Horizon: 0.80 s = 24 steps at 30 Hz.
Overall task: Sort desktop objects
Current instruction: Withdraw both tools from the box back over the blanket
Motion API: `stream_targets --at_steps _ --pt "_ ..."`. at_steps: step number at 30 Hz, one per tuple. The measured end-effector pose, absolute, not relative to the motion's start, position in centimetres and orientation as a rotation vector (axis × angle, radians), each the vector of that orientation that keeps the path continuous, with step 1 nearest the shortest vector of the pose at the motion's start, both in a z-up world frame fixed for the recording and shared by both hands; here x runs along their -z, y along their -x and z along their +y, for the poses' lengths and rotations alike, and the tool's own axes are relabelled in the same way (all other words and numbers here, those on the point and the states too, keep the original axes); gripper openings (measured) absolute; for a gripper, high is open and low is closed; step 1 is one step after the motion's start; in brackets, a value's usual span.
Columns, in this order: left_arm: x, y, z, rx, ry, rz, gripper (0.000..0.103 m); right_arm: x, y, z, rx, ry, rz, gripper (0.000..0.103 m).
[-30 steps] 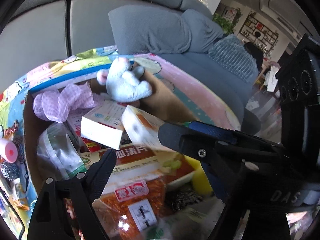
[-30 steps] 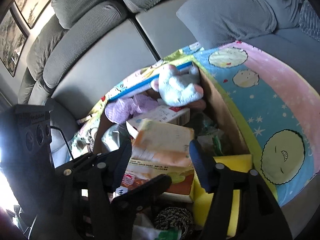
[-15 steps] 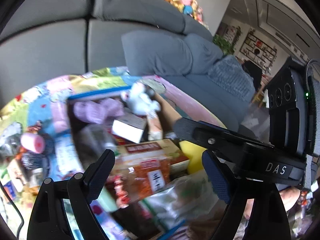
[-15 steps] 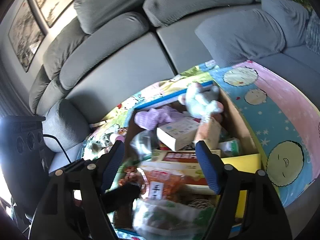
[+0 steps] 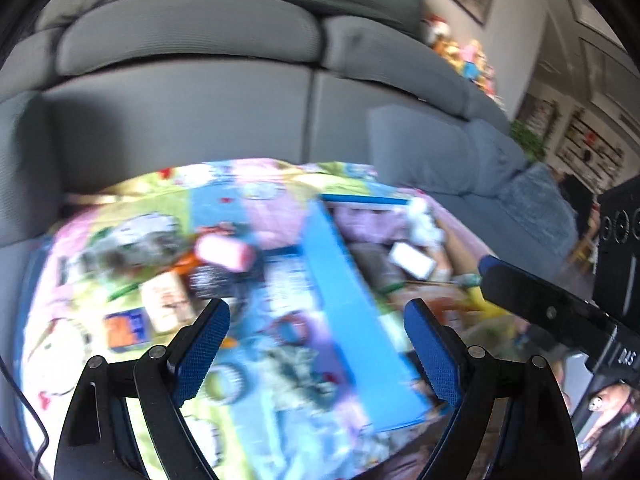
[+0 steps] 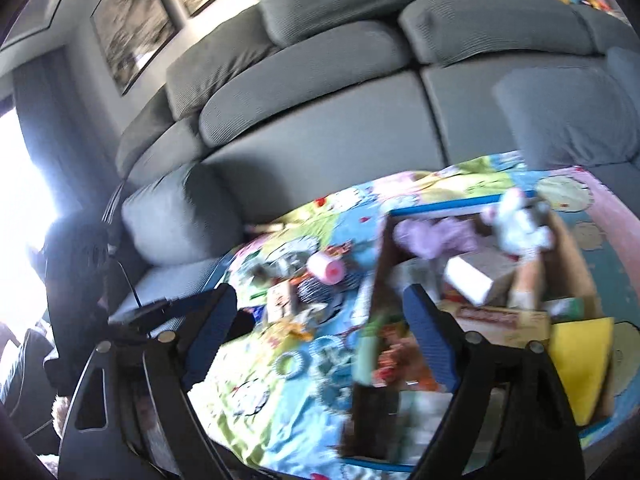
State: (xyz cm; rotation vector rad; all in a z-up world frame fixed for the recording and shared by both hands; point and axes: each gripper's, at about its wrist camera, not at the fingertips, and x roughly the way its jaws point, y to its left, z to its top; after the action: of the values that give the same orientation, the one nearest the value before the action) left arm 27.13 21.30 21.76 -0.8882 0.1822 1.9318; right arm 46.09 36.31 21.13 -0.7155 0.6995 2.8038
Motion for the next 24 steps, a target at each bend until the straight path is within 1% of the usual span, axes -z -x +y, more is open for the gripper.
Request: stream_targets --at_steps 6,12,15,19,22,24 --pt "-20.8 -23.4 15.4 -2.062 0.927 0.09 0.089 -20.2 -41.7 33.4 -2.874 0.829 0.687 0.086" --pt "-18.1 -20.3 11.3 -2.189 0.984 0.028 0.089 -18.8 -37.3 30.6 -2.924 0.954 0.701 0.086" --pt "-16.5 -19.6 10.5 -2.196 1.004 0.056 0.089 -18.2 -34.9 29.8 -2.942 1.006 0.75 0.086" --pt "-13.8 -19.0 9.8 -2.207 1.007 0.129 0.089 -16.5 -31.6 29.2 -2.935 1.117 0.87 0.087" --pt "-11.7 -18.4 9.6 -2.156 1.038 0.117 0.089 -14.5 -29.3 28.9 -2.884 1.239 0.937 0.086" --pt "-10.3 -17.9 9.8 -2.116 1.06 0.098 0.089 -13.0 -27.9 28.7 -2.835 1.304 0.937 0.086"
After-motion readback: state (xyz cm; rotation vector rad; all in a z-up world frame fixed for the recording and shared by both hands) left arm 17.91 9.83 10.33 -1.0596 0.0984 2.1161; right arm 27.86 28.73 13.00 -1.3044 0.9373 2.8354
